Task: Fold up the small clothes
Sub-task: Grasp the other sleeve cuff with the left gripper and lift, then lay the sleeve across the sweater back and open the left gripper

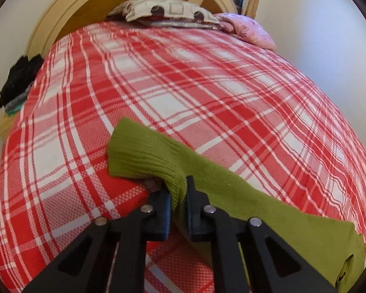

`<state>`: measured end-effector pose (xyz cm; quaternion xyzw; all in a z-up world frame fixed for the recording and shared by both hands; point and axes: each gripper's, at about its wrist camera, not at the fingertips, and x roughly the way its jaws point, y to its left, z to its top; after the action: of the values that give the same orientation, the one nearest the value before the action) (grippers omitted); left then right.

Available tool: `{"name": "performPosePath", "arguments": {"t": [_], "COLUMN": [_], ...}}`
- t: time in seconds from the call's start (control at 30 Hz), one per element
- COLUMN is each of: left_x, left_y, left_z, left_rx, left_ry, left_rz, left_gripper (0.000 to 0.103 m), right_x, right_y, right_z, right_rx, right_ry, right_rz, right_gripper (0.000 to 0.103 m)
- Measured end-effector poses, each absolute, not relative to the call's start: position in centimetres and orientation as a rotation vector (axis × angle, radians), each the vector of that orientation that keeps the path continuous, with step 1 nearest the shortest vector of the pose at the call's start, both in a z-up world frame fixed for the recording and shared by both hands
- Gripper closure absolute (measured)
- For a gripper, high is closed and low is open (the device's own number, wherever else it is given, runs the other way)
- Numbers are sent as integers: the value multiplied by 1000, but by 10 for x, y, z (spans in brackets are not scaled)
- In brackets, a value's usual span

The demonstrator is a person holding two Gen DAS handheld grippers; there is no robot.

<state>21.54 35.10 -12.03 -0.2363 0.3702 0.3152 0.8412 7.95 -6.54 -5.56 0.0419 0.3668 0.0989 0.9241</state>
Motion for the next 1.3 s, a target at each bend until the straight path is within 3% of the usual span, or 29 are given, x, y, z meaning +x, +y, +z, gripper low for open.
{"name": "performPosePath", "arguments": {"t": [0.37,0.9,1.3], "left_x": [219,213,199], "left_y": [281,192,76], "left_z": [-57,-44,-35], "left_rx": [-329,-174,-28], "left_ry": [640,616,560], "left_rz": [556,407,142], "left_gripper": [93,93,93], "right_x": [80,82,87], "right_y": [-87,-123,-159], "right_z": [-60,-66,-67], "right_rx": [154,242,293], "right_ry": [769,775,765], "right_rz": [173,104,27], "right_gripper": [47,47,46]}}
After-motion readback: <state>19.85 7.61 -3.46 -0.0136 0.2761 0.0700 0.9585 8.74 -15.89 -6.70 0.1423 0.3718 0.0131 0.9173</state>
